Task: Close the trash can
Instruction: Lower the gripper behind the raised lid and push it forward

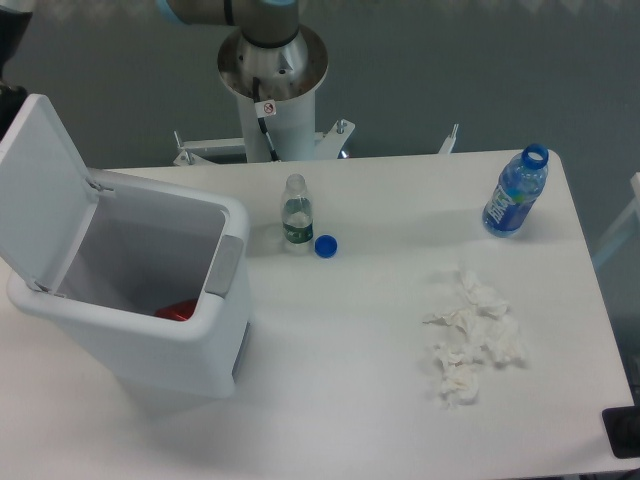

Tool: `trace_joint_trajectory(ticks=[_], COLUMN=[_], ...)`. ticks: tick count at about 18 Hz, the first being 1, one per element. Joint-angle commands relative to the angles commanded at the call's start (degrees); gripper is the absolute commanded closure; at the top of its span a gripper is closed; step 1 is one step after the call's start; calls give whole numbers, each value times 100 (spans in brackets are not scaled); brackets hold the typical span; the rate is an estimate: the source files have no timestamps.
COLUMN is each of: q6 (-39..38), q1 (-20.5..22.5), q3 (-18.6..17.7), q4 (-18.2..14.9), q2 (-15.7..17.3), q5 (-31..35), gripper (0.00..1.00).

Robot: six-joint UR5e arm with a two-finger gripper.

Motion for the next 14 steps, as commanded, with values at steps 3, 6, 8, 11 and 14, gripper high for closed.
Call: trace_joint_trajectory(ticks=[3,6,8,11,14], q6=[88,132,167,202,211], q1=[114,325,387,571,659], q3=[-9,-9,-44,-88,-114], q4=[26,18,0,9,9], q2=[-9,0,17,44,26], q5=[290,282,317,457,642], gripper=[0,0,0,0,0])
